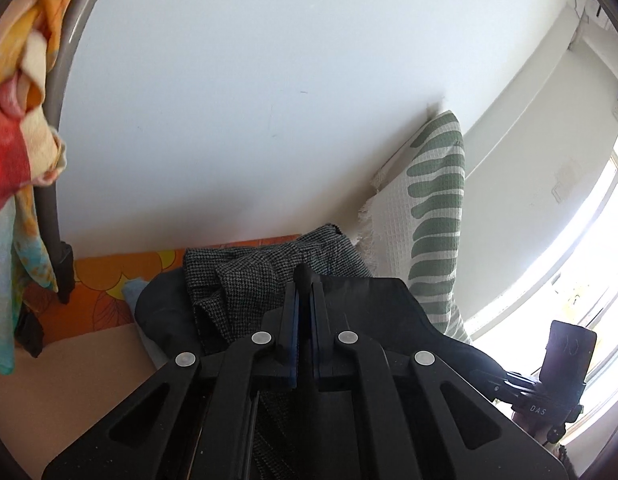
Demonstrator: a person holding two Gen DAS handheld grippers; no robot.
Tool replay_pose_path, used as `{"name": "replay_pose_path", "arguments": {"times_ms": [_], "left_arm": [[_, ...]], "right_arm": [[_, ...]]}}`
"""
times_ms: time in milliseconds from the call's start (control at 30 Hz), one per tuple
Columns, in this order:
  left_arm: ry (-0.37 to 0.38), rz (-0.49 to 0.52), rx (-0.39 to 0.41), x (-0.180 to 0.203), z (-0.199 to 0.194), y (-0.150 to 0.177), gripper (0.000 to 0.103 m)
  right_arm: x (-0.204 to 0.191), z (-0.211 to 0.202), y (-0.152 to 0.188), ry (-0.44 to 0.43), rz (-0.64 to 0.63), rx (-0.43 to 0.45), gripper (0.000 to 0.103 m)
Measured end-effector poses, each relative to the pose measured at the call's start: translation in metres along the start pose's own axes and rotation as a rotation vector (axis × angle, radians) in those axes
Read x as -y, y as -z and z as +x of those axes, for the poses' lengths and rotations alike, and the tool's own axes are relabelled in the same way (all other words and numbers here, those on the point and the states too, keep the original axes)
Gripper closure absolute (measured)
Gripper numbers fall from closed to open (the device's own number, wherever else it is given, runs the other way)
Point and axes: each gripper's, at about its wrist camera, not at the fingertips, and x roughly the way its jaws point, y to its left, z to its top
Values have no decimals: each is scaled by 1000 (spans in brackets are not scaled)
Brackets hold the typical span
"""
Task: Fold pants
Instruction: 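Lower the shorts onto the stack of folded clothes with both grippers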
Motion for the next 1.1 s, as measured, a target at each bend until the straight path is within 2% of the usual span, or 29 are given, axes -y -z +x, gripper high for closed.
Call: {"name": "replay_pose_path", "arguments": {"times_ms": [200,367,467,600,767,867,1000,1100], "left_arm": [[16,37,67,20,-19,-30,100],[0,45,127,25,-26,-52,100],[-26,23,109,16,-17,-57,100],[-78,46,70,9,0,-50,100],[-176,99,21,6,18,-37,100],[-224,128,6,9,21,-35,99],[-303,143,1,14,20,-39,95],[-296,143,0,18,13,-40,90]], "right_arm": [[-19,-20,-27,46,-95,62,90],[-23,-21,-51,37,-114,101,90],[-8,-6,-53,-17,-42,69,90],[10,22,-37,-53,25,18,90],[25,42,-19,-50,71,-41,90],[33,42,-16,-43,112,-67,86],[35,37,-13,33,119,-85,70],[38,26,-10,70,120,-69,61]]}}
